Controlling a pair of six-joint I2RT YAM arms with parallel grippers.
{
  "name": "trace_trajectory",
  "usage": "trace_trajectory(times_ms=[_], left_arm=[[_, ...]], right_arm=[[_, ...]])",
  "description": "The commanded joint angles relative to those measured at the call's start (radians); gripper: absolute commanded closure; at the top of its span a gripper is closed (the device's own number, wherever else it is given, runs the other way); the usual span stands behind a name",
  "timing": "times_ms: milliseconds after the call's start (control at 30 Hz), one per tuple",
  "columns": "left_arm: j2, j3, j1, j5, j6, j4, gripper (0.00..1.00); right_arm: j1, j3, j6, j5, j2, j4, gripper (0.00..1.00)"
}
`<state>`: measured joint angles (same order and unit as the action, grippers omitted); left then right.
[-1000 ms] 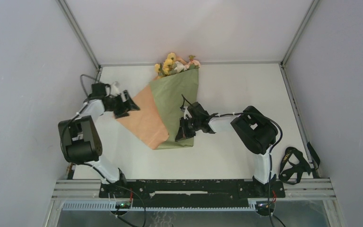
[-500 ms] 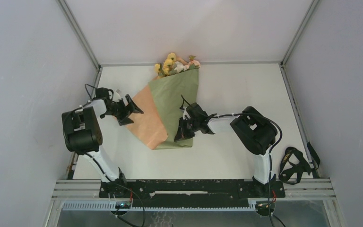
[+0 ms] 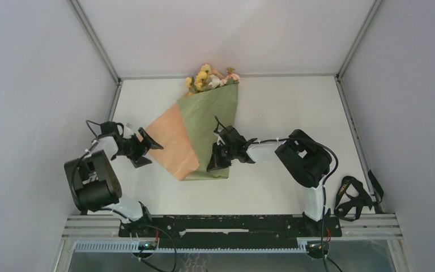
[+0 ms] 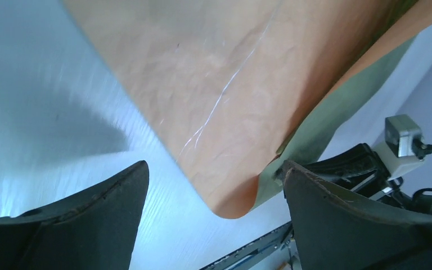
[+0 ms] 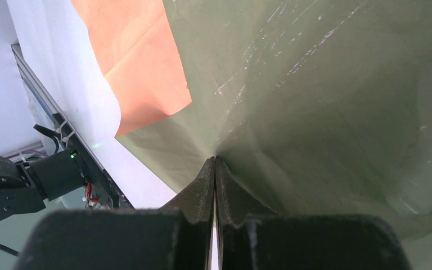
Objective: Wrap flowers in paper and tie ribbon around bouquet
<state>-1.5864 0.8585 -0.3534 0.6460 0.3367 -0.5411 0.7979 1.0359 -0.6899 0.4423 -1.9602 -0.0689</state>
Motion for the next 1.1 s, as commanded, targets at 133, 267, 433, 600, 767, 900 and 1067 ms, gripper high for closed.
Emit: trace_trajectory(times_ms=[133, 267, 433, 600, 767, 900, 1067], left_arm=[[0.085, -0.151, 0.009, -0.167, 0.092, 0.111, 0.03], [-0.042, -0.131, 0.087, -0.115, 0.106, 0.148, 0.04], [-0.123, -0.104, 0.135, -0.005, 0.133, 0.176, 0.07], [-0.07, -0.129, 0.134, 0.044, 0.158, 0.204, 0.13], [0.033, -0.156, 0.134, 0.088, 0.193, 0.225, 0.21], [0.116, -0.231, 0.146, 0.135, 0.285, 0.351, 0.28], [0.135, -0.279, 0.166, 0.134, 0.35, 0.45, 0.38]], right_arm=[[0.036, 0.003, -0.026, -0.1, 0.05, 0.064, 0.93], [0.038, 0.003, -0.039, -0.106, 0.057, 0.063, 0.93], [0.039, 0.003, -0.043, -0.103, 0.047, 0.058, 0.92], [0.028, 0.004, -0.052, -0.08, 0.031, 0.044, 0.92], [0.018, 0.003, -0.051, -0.078, 0.033, 0.047, 0.92], [0.017, 0.004, -0.053, -0.079, 0.037, 0.041, 0.92], [0.021, 0.003, -0.051, -0.087, 0.039, 0.049, 0.92]])
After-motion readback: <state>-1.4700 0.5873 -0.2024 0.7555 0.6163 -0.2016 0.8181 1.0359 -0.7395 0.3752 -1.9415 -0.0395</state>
